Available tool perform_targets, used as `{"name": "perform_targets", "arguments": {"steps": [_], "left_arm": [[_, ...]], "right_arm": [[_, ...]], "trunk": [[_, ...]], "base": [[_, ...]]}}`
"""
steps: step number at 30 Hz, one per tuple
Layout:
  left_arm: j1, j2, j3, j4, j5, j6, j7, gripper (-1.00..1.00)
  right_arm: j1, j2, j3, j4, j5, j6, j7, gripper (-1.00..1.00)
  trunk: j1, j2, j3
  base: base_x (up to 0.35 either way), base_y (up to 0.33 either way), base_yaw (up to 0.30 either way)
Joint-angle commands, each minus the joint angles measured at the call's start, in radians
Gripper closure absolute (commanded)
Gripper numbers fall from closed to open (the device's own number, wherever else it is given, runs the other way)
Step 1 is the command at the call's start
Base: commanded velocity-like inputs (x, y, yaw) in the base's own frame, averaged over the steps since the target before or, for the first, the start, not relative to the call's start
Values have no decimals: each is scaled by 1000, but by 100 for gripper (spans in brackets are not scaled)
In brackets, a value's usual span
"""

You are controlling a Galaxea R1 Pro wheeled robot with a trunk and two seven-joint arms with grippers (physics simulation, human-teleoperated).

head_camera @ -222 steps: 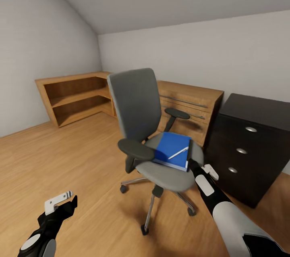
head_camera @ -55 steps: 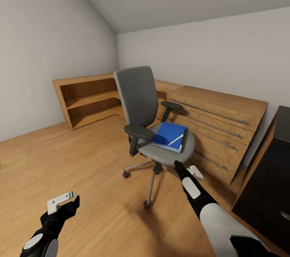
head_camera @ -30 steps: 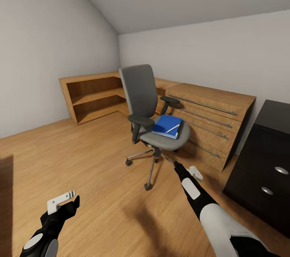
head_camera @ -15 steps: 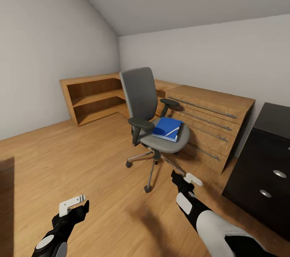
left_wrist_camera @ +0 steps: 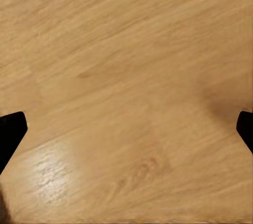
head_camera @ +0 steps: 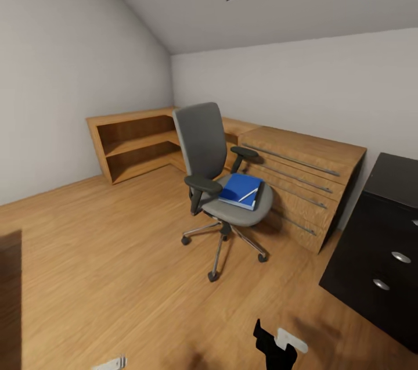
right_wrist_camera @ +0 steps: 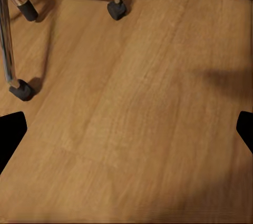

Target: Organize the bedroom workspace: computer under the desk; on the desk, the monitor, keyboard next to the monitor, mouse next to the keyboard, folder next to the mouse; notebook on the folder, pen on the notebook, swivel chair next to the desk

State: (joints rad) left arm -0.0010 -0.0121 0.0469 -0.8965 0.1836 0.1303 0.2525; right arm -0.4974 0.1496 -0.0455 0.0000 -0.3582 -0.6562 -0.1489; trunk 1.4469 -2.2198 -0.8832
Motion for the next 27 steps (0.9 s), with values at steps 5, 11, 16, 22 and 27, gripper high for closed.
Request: {"name": "perform_targets", "arguments": {"steps": [5,11,16,22,27], "left_arm": [[0,2,5,168,-17,-156,2,-100],[0,4,5,251,-22,-256,2,-100],[0,4,5,260,-22,-265,2,-100],[0,3,5,263,-22,-267,2,-100],[0,3,5,263,-23,-267,2,-100]], "right_arm": [[4,-4,-4,6,5,-3,-3,-100],[5,-19,-3,6,5,-5,-2,-100],[5,-21,-2,7,9,-5,-1,-100],[5,-21,-2,8,63,-4,-1,-100],[5,-21,-2,8,74,-5,-1,-100]], "trunk": [[-19,35,15],[-42,77,34],[-62,112,49],[-85,154,68],[-104,189,84]], "base": [[0,0,-142],[0,0,-247],[-64,0,-266],[-289,0,-267],[-332,0,-280]]}}
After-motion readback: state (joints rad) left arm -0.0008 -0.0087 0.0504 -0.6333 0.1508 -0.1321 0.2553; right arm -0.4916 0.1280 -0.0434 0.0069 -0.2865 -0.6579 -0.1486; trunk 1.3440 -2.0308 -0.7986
